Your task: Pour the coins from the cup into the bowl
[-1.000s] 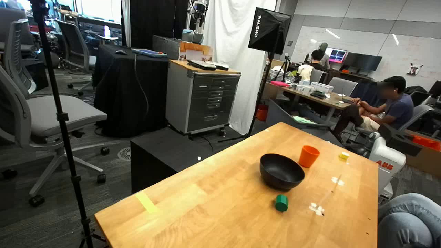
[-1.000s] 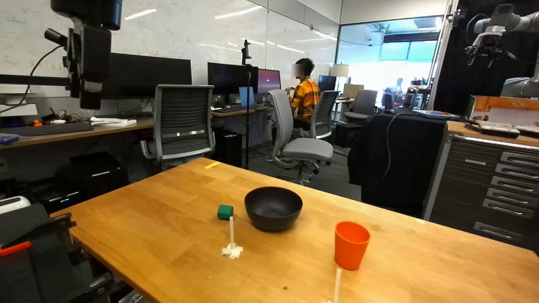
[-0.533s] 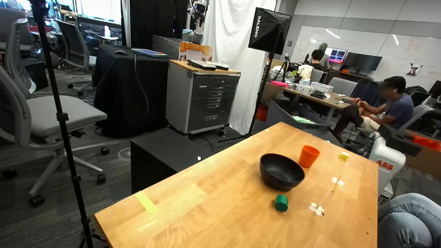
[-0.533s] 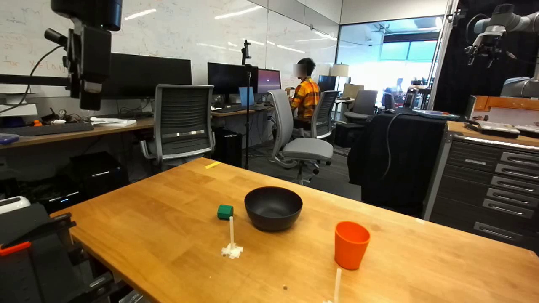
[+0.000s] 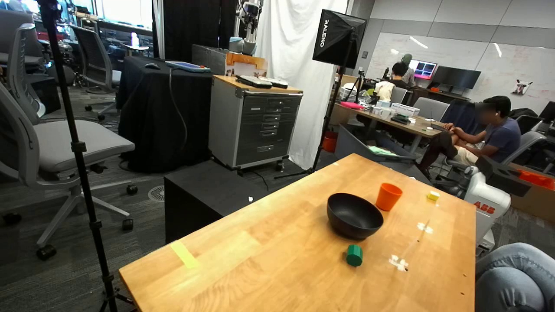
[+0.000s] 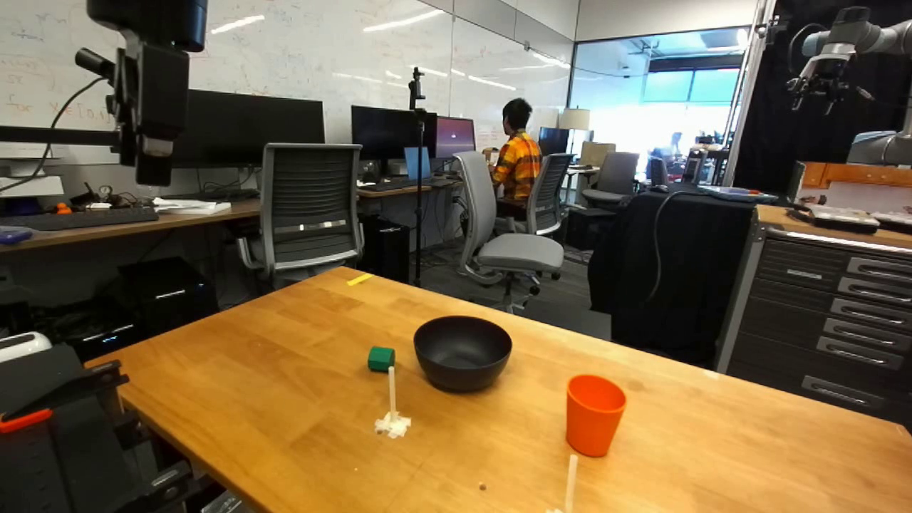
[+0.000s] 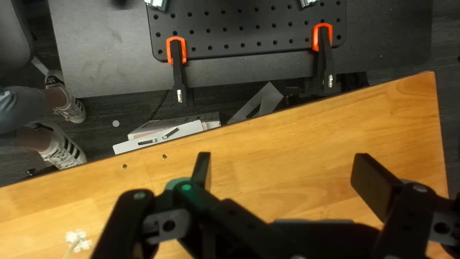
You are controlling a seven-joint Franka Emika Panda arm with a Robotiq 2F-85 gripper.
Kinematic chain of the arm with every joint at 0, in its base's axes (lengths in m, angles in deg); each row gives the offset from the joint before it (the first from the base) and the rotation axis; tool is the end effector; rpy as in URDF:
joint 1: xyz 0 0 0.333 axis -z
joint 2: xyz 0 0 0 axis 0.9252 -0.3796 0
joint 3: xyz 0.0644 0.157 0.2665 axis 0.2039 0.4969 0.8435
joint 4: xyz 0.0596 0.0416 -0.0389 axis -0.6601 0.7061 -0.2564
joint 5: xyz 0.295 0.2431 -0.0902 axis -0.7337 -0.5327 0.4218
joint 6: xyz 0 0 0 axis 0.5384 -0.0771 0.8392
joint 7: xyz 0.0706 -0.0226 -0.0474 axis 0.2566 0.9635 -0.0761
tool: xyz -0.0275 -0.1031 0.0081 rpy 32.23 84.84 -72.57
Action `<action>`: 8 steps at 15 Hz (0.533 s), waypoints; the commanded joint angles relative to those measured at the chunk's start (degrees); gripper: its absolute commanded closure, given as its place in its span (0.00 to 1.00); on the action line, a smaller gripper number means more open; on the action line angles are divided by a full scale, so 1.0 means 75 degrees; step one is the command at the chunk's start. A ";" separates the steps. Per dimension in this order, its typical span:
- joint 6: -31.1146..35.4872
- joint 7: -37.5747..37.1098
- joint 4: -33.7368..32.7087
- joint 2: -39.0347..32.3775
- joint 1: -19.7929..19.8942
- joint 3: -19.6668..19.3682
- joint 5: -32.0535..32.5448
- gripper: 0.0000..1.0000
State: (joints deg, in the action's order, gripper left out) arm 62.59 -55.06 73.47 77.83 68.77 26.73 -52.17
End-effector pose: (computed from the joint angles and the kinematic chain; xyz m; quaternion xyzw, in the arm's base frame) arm 0.2856 -0.0120 0.4077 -0.9961 0.0263 0.0816 0.0192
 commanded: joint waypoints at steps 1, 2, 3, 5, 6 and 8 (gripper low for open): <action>0.0050 -0.0047 -0.0324 -0.0229 0.0106 -0.0027 -0.0024 0.00; 0.0091 -0.0086 -0.0489 -0.0328 0.0157 -0.0062 -0.0030 0.00; 0.0149 -0.0094 -0.0630 -0.0427 0.0197 -0.0094 -0.0025 0.00; 0.0303 0.0041 -0.0991 -0.0723 0.0281 -0.0194 0.0057 0.00; 0.0383 0.0125 -0.1214 -0.0885 0.0390 -0.0316 0.0125 0.00; 0.0683 0.0140 -0.1610 -0.1218 0.0549 -0.0527 0.0120 0.00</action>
State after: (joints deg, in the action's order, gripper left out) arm 65.75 -55.30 67.03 73.71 70.96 24.97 -51.90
